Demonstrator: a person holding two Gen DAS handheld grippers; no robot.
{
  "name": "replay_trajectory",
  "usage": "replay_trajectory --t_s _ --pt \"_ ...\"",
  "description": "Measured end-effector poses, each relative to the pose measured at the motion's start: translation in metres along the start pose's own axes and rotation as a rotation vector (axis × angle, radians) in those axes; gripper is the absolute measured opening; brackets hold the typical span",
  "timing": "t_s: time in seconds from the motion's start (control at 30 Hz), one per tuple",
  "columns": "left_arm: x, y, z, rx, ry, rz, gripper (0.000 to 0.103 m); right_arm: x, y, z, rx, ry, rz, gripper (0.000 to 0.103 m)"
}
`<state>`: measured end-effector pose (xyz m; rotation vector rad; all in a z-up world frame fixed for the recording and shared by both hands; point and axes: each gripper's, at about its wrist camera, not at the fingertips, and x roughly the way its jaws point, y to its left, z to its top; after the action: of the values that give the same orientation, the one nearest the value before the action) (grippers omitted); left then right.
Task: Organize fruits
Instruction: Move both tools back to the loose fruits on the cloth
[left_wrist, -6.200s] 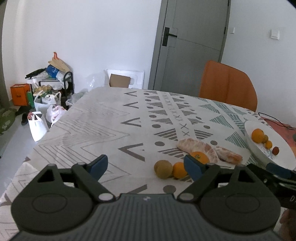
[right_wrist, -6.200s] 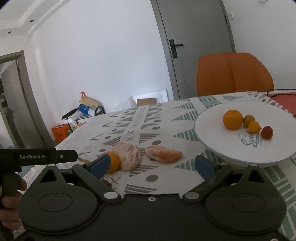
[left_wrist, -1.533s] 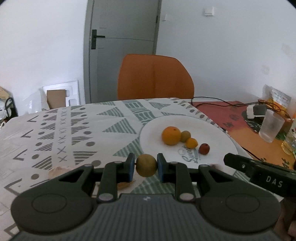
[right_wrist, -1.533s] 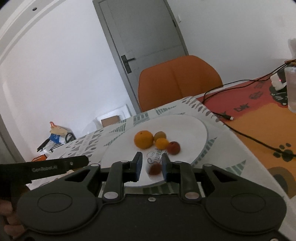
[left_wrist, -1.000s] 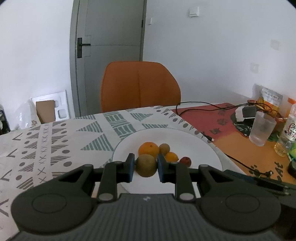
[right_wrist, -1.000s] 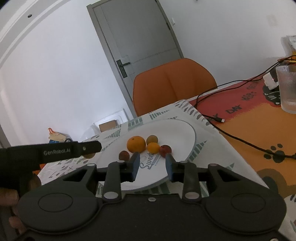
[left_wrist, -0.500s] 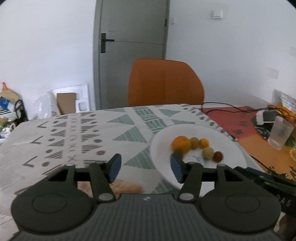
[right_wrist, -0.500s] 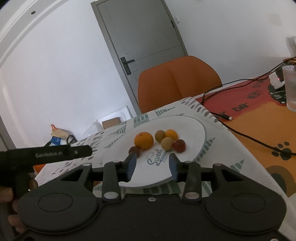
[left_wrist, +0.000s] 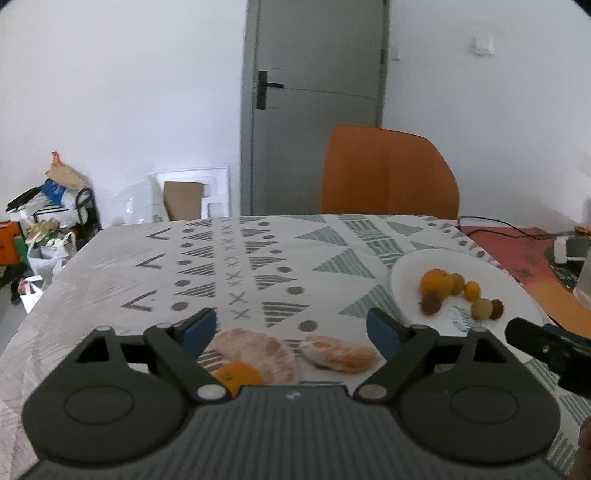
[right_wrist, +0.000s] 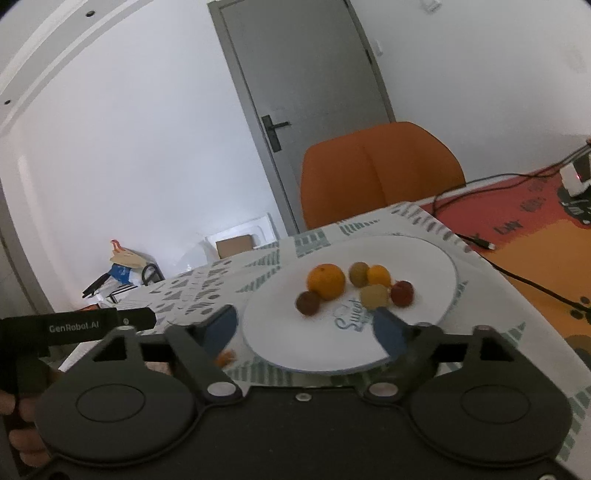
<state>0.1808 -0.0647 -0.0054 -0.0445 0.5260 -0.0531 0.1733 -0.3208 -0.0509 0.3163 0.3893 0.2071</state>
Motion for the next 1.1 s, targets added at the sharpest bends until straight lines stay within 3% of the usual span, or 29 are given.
replay_trajectory --t_s 0.2,0.4,0.8,0.9,1.1 --pt "-0.005 0.022 -0.005 -0.043 -0.003 0.035 0.092 0.004 0.014 -0.002 -0.02 0.002 0.019 0.1" --pt "-0.008 0.044 -0.007 -0.07 -0.002 0.079 0.093 0.01 0.028 -0.004 -0.032 0.01 0.041 0.103" --pt "-0.004 0.071 -0.022 -0.107 0.02 0.086 0.093 0.02 0.048 -0.01 -0.073 0.037 0.058 0.103" --pt "-0.003 0.078 -0.025 -0.127 0.024 0.1 0.089 0.023 0.053 -0.011 -0.087 0.048 0.068 0.103" --pt "0.003 0.089 -0.032 -0.157 0.06 0.079 0.063 0.029 0.068 -0.013 -0.119 0.071 0.094 0.102"
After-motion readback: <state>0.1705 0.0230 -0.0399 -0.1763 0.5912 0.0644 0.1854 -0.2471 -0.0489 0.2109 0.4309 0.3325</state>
